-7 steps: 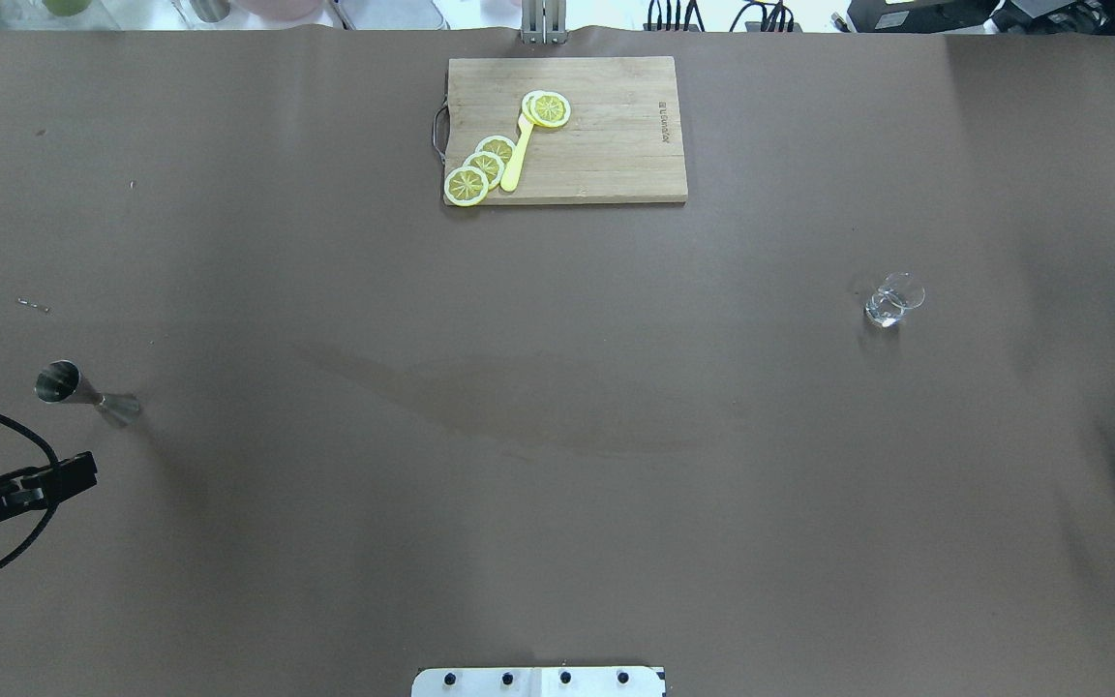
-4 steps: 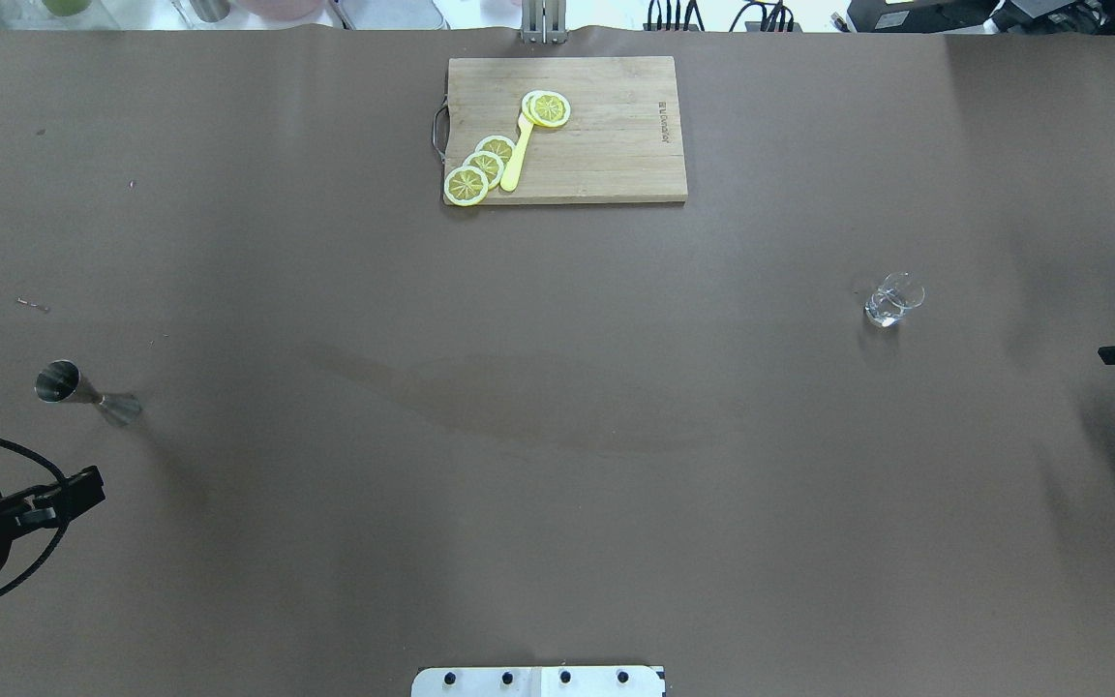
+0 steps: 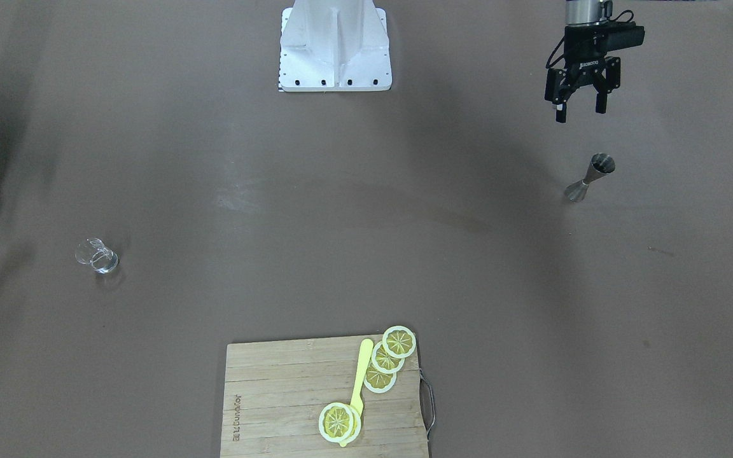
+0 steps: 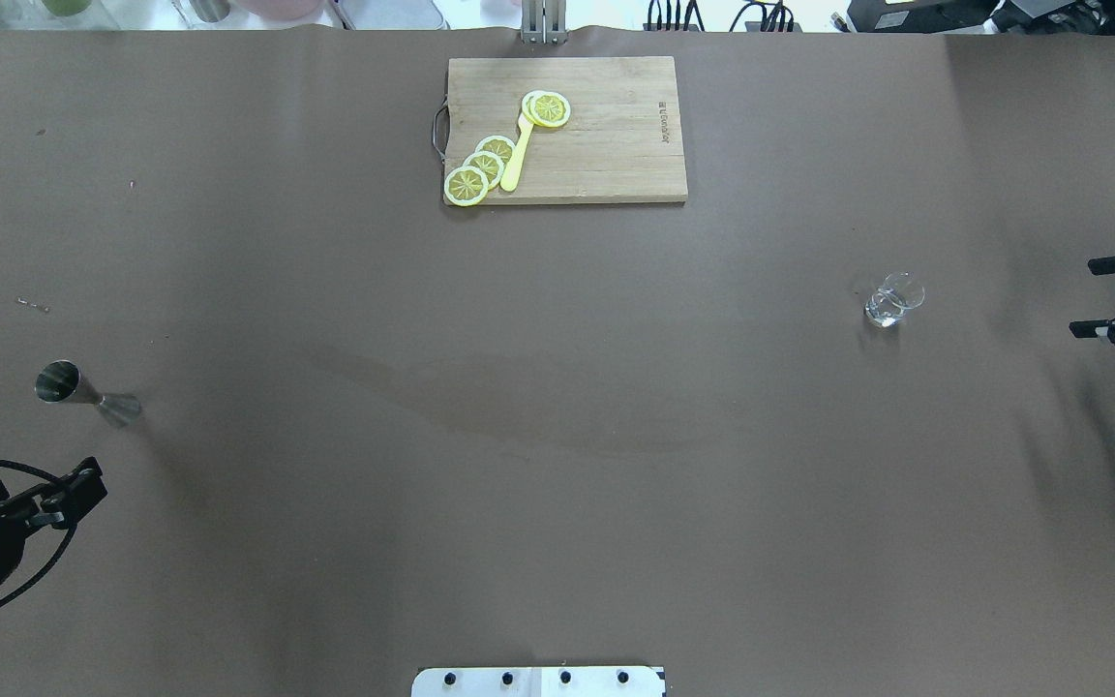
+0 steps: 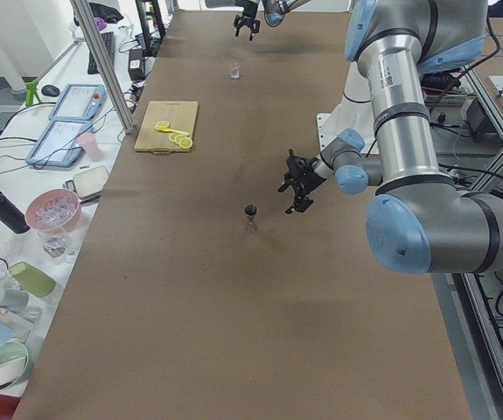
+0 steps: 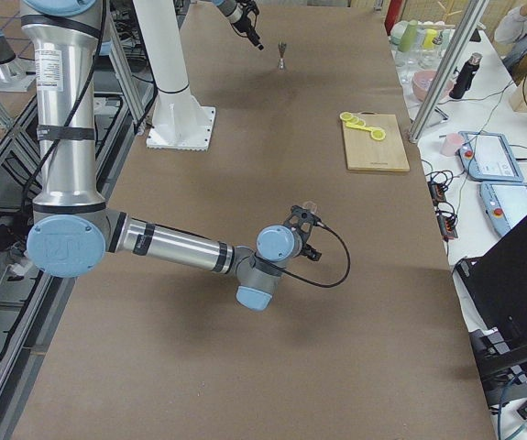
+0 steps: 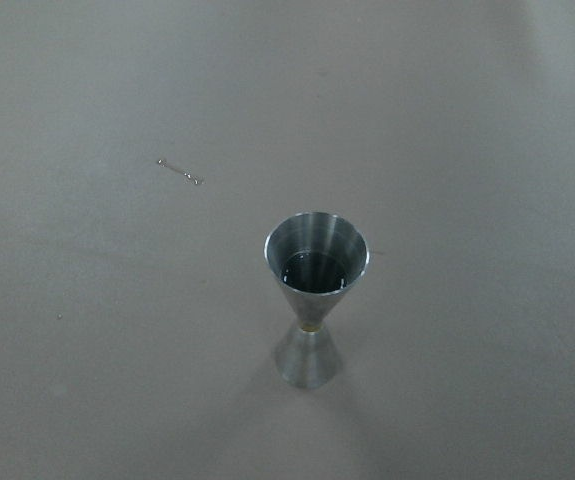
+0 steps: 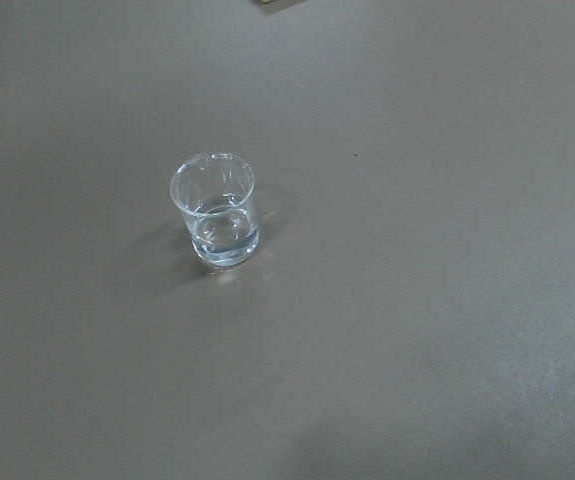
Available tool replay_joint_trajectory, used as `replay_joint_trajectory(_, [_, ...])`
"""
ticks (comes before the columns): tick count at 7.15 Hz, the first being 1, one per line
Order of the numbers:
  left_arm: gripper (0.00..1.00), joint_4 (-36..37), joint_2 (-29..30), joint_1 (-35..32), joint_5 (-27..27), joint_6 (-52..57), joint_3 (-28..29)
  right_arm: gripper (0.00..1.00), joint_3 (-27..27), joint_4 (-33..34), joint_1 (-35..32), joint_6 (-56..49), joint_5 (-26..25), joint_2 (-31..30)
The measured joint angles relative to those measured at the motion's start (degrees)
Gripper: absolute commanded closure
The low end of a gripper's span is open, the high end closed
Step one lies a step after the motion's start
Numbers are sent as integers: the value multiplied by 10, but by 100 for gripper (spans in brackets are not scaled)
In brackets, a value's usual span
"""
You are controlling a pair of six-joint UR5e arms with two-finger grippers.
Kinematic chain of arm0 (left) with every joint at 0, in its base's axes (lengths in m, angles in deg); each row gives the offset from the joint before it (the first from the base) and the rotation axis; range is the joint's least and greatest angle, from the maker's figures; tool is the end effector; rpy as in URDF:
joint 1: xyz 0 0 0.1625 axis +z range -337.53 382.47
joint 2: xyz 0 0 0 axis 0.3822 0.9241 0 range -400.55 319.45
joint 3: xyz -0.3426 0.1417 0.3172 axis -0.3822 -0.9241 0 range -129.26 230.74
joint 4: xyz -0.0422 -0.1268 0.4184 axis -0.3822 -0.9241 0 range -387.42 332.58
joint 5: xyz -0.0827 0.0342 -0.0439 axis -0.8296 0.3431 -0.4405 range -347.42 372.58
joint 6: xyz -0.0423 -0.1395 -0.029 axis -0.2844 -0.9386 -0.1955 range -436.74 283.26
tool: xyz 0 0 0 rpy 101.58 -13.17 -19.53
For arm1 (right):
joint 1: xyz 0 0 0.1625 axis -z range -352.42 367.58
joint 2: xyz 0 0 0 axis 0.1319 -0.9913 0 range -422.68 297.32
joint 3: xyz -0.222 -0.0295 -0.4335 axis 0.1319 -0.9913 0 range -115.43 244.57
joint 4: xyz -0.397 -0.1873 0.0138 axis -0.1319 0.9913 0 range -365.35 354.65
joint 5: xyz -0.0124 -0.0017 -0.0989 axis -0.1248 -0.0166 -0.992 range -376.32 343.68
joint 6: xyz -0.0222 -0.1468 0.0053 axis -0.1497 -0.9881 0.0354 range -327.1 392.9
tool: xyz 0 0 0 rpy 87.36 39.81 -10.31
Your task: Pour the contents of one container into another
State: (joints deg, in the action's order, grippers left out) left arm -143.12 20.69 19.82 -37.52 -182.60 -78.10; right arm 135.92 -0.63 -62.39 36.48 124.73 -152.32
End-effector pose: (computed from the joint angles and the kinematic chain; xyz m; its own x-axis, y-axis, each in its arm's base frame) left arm 0.3139 -0.2435 0.5511 0.6676 -0.2407 -0.7046 0.6159 0.7103 0.3409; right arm -0.1632 -0.4996 0.7265 0.3531 -0.8632 0.3609 0.1120 0.4219 0.8997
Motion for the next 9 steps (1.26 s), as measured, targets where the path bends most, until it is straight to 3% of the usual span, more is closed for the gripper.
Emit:
replay_joint_trajectory(5, [2,1,48,20,151,-8,81,0,-4,-21,9,-57,100,29])
replay_joint_trajectory(9, [2,2,94,20,212,-9,154,1,-29,-24,24,-102,114,47])
